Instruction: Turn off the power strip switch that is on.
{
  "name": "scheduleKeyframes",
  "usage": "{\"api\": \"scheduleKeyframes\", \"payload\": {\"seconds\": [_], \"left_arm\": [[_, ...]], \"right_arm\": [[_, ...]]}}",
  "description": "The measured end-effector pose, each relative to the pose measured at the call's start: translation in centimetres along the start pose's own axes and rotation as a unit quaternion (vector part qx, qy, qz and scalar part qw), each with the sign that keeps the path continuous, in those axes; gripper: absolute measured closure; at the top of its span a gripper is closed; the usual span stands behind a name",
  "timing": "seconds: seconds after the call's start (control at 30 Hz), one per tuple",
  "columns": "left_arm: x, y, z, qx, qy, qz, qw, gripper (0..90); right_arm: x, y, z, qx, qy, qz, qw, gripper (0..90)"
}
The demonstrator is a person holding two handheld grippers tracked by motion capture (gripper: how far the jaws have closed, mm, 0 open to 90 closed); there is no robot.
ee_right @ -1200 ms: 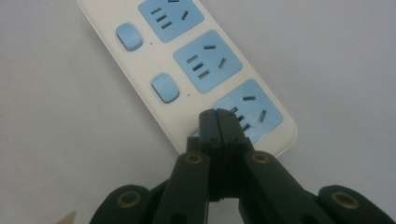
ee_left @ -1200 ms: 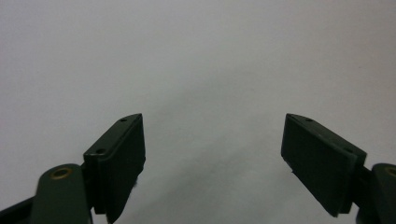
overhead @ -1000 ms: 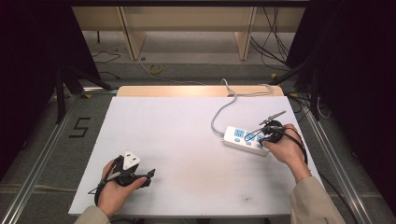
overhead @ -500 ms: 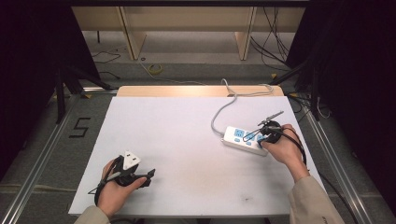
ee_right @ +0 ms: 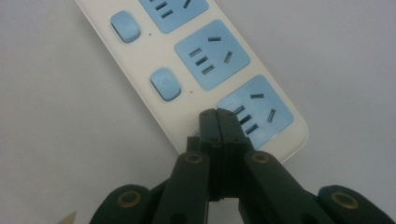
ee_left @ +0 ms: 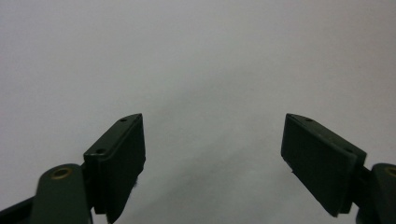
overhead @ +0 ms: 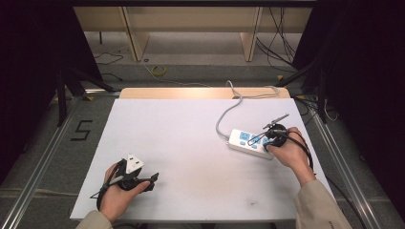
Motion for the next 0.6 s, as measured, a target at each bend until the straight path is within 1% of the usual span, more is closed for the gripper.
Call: {"api": "scheduleKeyframes", "payload": {"seconds": [0.13,0.27,0.43,0.6], "left_arm": [[0.01,-0.03,-0.02,-0.001,0.0,-0.001,1.0,21.6],[0.01,-0.03,-0.02,0.0,0.001,0.002,1.0,21.6],[0.02,-0.05,0.0,0.0,0.001,0.002,1.0,21.6],[0.01,-0.07,-0.01,0.001,0.001,0.004,1.0,21.6]], "right_arm": [[0.05,0.0,0.02,0.0,-0.002,0.004,1.0,90.0],[0.07,0.03,0.04,0.001,-0.002,0.006,1.0,90.0],[0.13,-0.04,0.04,-0.003,-0.005,0.01,0.9999,90.0],[0.14,0.07,0.14,0.002,-0.005,0.011,0.9999,90.0]]}}
Point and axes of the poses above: each handheld gripper's, and its own axes: z roughly forward along the jaws, x roughly out of its underside, y roughly to its left, the point moved 5 cm from there along z, roughly forward along the jaws, and after that the axes turned 11 degrees about -x, right-handed, at the moved point
